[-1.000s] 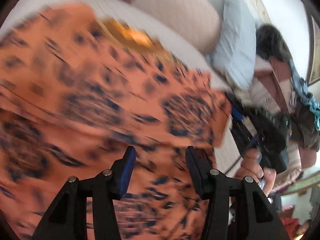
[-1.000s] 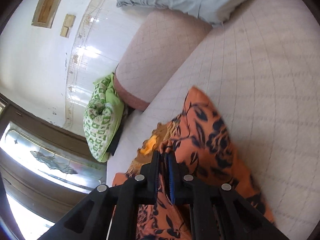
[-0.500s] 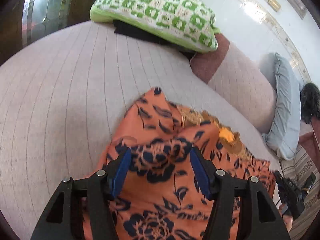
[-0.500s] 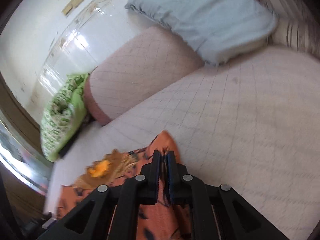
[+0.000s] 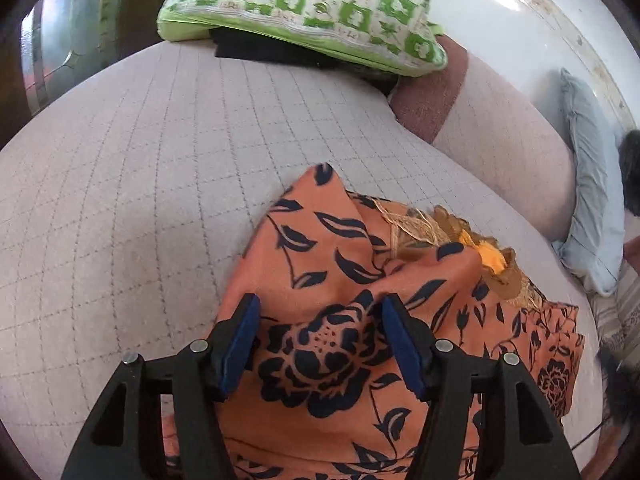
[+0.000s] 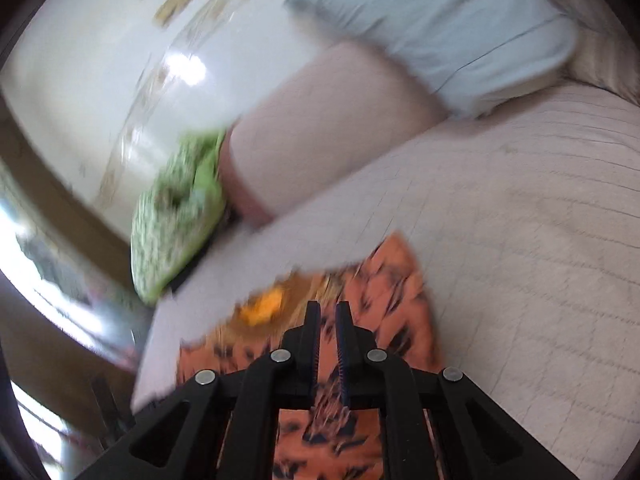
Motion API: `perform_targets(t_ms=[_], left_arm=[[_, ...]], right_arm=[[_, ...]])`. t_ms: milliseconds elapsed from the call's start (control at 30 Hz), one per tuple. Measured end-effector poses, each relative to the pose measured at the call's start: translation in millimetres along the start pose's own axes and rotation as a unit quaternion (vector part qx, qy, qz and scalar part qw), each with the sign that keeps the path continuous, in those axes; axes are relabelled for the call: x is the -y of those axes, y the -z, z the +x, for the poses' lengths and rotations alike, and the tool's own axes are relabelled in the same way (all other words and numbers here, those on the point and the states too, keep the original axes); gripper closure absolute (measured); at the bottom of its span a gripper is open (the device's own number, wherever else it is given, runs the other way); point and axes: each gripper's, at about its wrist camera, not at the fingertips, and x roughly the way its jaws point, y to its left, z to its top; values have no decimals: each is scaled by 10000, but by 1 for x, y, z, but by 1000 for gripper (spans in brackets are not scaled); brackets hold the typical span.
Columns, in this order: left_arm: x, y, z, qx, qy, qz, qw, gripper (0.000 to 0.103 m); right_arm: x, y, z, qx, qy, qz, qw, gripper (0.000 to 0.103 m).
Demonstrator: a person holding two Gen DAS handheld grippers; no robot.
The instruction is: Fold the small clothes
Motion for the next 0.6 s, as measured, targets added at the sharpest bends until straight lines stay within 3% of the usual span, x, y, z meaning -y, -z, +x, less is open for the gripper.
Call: perform_targets(t_ms=[100, 167, 200, 267, 333, 467, 533, 600], left_arm=[[-12, -5, 8, -33, -422, -84, 9991, 36], [-28, -12, 15, -102, -325, -414, 9986, 40], [-31, -17, 15, -86, -444, -415, 9981, 41], [-36, -25, 13, -12, -712, -374, 9968, 42], [-51, -31, 10, 27, -789, -748, 9941, 42], [-61, -44, 3, -1, -278, -1060, 9940, 43], [-51, -52, 0, 93, -197, -876, 9959, 43], [-38, -57, 10, -164, 64, -580, 9982, 43]], right_arm=[[-21, 27, 30, -833, 479, -567, 9938, 94], [-20, 45, 52, -1395, 1168, -869, 9795, 94], [-13, 52, 60, -1636, 1478, -909, 9711, 94], [-4, 55, 55, -1650, 1392, -799, 9731, 96], [2, 55, 45, -1768, 1439, -585, 9719, 97], [9, 59, 42, -1796, 1449, -514, 9717, 98], [12, 59, 41, -1769, 1501, -529, 9713, 98], [6, 61, 44, -1733, 1562, -641, 9703, 98]])
